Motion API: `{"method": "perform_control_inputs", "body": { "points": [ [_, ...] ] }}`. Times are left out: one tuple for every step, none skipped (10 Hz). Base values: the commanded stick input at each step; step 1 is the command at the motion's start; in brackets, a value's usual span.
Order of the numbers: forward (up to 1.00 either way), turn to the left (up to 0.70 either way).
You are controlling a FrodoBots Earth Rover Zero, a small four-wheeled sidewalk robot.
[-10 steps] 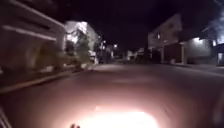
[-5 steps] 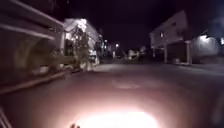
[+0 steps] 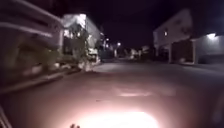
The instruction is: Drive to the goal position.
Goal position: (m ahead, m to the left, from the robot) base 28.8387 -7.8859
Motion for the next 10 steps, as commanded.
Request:
{"method": "perform_control_inputs", "body": {
  "points": [
    [1.0,0.0],
    [1.0,0.0],
    [1.0,0.0],
    [1.0,0.0],
    [1.0,-0.07],
    [1.0,-0.27],
    [1.0,-0.27],
    [1.0,-0.24],
    [1.0,-0.1],
    [1.0,0.0]
  ]
}}
